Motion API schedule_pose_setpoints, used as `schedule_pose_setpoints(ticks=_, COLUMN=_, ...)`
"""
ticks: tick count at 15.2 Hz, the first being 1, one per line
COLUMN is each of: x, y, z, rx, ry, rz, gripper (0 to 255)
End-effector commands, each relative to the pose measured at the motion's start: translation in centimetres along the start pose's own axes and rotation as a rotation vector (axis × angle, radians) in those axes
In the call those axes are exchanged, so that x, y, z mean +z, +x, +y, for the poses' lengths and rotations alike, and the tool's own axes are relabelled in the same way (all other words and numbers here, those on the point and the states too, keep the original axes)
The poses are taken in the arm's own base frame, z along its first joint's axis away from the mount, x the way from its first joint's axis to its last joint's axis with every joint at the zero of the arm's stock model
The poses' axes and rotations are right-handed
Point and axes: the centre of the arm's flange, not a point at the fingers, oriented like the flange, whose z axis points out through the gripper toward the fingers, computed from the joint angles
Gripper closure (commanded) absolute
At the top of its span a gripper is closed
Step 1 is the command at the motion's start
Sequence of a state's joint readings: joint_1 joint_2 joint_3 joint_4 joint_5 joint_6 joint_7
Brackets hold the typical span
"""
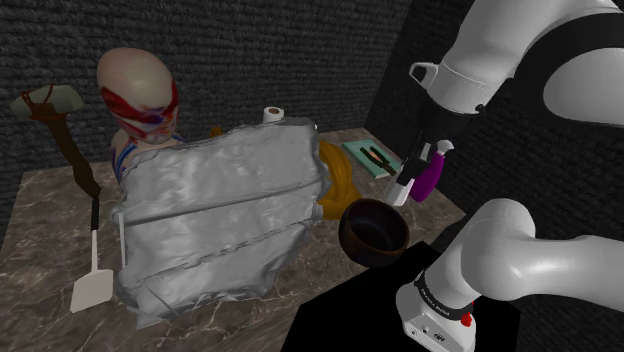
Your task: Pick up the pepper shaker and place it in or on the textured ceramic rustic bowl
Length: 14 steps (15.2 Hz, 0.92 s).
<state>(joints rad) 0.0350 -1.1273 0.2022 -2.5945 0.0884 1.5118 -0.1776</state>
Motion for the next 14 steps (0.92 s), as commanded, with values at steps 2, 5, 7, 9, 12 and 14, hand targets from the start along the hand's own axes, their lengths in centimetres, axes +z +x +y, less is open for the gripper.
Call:
schedule_pose_setpoints(ticks=2, x=1.6, y=0.0, z=-0.3, rx=0.001, ry=0.000, rz=0.000, gripper=255)
schedule_pose_setpoints(ticks=5, x=3.1, y=-0.1, z=-0.4, rx=0.001, ry=0.000, rz=0.000, gripper=255)
schedule_pose_setpoints(ticks=7, x=4.2, y=-0.1, z=-0.5, rx=0.001, ry=0.000, rz=0.000, gripper=255)
schedule_pose_setpoints(ticks=9, x=5.2, y=-0.1, z=-0.7, rx=0.001, ry=0.000, rz=0.000, gripper=255)
schedule_pose_setpoints(ticks=12, x=6.8, y=-0.1, z=-0.8, rx=0.001, ry=0.000, rz=0.000, gripper=255)
schedule_pose_setpoints(ticks=14, x=7.9, y=-0.1, z=-0.9, rx=0.001, ry=0.000, rz=0.000, gripper=255)
